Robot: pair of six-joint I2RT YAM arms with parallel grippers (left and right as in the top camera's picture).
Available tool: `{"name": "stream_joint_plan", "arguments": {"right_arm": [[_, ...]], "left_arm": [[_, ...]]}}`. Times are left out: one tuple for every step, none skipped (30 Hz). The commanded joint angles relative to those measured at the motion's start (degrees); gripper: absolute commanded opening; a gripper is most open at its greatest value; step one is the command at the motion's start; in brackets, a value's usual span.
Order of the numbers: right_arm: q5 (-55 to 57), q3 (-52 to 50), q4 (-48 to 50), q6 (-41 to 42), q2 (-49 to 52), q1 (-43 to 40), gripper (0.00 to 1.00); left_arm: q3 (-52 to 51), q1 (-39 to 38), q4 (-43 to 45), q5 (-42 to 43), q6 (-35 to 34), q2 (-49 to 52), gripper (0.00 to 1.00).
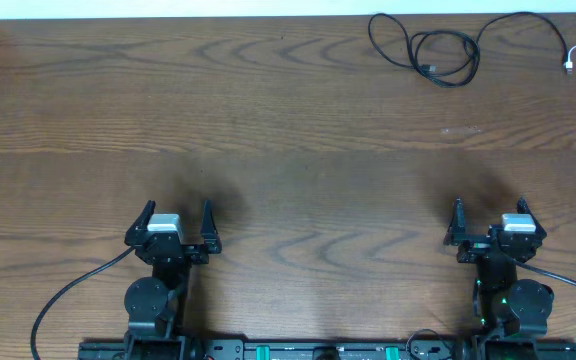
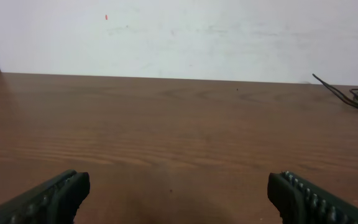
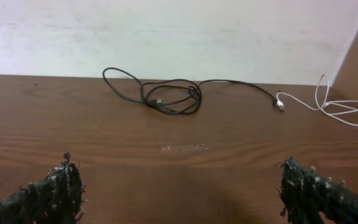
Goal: Untangle cables
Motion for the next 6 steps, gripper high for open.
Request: {"name": "stream_joint_plan", "arguments": {"right_arm": [[0.5, -0.1, -0.2, -0.5, -0.3, 0.5, 0.99], [0.5, -0.1, -0.2, -0.5, -0.3, 0.5, 0.99], [0.4, -0.1, -0.2, -0.5, -0.3, 0.5, 0.99], [0.4, -0.1, -0.2, -0.5, -0.3, 0.5, 0.99], [0.4, -0.1, -0.2, -0.5, -0.3, 0.5, 0.99], [0.5, -0.1, -0.2, -0.5, -0.3, 0.5, 0.99]], "left_arm": [[-0.8, 0.2, -2.7, -0.9, 0.5, -0.3, 0.98], [-0.8, 0.2, -2.7, -0.9, 0.5, -0.3, 0.98], [-0.8, 0.2, -2.7, -0.9, 0.5, -0.3, 0.98], [-0.8, 0.2, -2.7, -0.9, 0.5, -0.3, 0.98], [-0.8, 0.2, -2.7, -0.9, 0.5, -0.3, 0.98], [-0.8, 0.2, -2.7, -0.9, 0.5, -0.3, 0.98]]}}
